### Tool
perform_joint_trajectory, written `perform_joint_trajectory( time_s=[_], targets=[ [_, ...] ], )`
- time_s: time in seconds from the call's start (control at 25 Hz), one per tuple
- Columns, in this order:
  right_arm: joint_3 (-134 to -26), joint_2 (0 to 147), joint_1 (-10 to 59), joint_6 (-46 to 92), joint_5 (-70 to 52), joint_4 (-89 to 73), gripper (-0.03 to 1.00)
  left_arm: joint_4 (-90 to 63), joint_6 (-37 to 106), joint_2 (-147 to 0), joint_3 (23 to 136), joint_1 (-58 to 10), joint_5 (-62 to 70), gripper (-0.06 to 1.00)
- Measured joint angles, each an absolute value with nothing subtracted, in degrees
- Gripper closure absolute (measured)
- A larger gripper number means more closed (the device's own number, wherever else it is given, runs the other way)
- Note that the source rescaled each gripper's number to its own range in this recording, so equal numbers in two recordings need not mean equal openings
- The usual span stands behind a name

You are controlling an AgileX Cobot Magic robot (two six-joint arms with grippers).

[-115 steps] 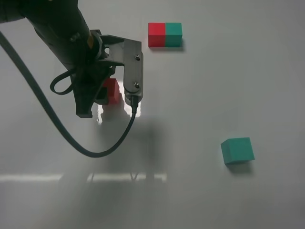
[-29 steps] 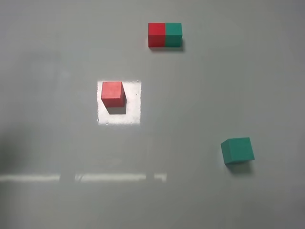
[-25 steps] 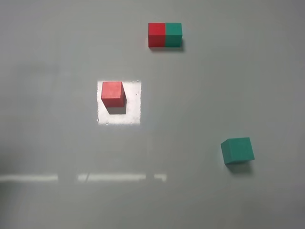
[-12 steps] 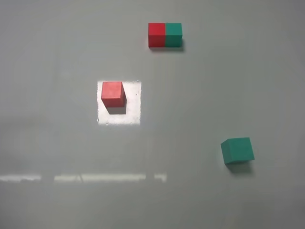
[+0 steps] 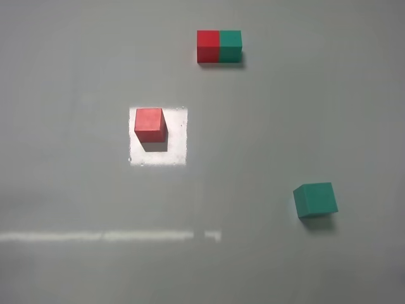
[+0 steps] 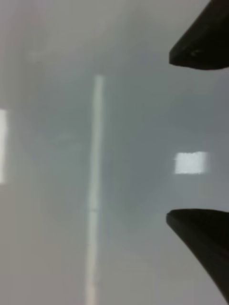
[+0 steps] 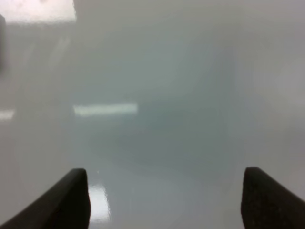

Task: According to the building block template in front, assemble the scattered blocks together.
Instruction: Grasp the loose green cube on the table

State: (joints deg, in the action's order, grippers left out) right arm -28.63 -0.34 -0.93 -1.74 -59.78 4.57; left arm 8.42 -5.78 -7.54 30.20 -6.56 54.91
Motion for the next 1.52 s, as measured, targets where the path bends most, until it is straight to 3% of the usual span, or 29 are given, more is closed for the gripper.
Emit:
perform_joint_trajectory(
  time_s=[0.72, 1.16, 1.52],
  targets=[
    [-28.6, -0.3, -0.9, -1.8, -59.8, 4.6, 0.27, 5.1, -0.7, 0.3, 28.5, -6.5, 59.0, 0.41],
    [-28.6, -0.3, -0.9, -1.8, -59.8, 4.6, 0.27, 4.4, -2.2, 0.3, 28.5, -0.2, 59.0, 0.41],
    [-28.6, -0.3, -0.9, -1.8, -59.8, 4.6, 0.27, 4.0, -4.2, 0.3, 28.5, 1.1, 59.2, 0.41]
  ],
)
